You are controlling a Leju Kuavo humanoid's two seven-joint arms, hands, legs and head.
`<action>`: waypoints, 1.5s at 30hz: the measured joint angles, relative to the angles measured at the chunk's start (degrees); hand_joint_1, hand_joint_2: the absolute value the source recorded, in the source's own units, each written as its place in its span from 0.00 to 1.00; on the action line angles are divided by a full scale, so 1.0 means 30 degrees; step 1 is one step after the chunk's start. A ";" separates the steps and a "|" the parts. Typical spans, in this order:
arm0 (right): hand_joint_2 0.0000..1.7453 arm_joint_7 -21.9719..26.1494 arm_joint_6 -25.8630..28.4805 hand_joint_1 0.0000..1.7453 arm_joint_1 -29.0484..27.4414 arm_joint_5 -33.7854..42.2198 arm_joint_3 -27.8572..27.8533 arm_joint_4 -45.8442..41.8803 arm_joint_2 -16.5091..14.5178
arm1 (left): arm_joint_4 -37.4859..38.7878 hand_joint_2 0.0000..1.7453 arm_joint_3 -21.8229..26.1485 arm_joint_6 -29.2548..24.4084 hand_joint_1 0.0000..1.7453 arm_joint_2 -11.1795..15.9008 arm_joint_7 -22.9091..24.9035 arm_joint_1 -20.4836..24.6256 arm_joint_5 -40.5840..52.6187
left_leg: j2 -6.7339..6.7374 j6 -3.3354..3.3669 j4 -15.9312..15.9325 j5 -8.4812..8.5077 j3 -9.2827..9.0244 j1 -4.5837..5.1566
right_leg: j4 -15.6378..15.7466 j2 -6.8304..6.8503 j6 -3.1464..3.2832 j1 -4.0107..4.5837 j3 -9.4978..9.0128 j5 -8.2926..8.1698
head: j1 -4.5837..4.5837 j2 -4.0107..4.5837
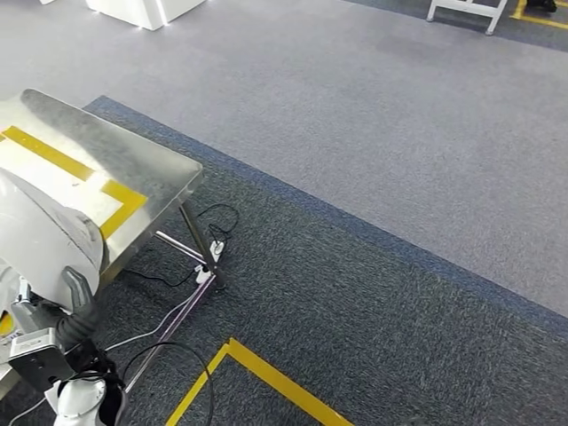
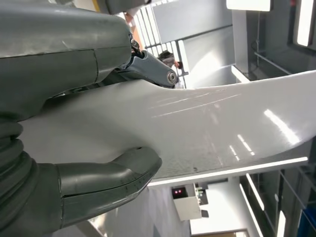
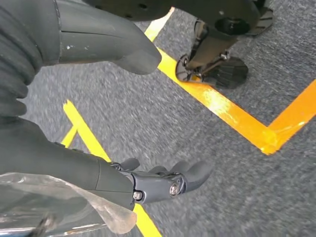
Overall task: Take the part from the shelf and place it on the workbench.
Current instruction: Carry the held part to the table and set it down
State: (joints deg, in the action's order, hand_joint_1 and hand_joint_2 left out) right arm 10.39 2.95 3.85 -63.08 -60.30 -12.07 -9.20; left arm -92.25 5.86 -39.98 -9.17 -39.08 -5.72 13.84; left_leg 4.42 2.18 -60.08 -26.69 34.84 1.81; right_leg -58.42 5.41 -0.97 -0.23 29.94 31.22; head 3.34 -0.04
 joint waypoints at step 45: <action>1.00 -0.0066 0.0007 0.00 0.0033 -0.0301 -0.0015 0.0000 0.0005 | -0.0058 1.00 -0.0036 -0.0016 1.00 0.0078 0.0000 0.0183 0.0393 | -0.3288 -0.0132 0.0414 0.0016 -0.0226 -0.0550 | -0.0198 -0.3061 -0.0452 -0.0357 0.0918 -0.0717 | -0.0190 0.0000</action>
State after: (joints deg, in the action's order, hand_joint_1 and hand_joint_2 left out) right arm 10.20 2.97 3.94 -63.98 -60.35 -12.07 -9.19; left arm -92.43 5.75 -40.03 -8.94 -39.08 -5.17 15.02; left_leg -5.44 1.78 -58.84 -26.64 34.16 0.16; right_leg -59.01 -3.78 -2.32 -1.30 32.70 29.07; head 2.77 -0.04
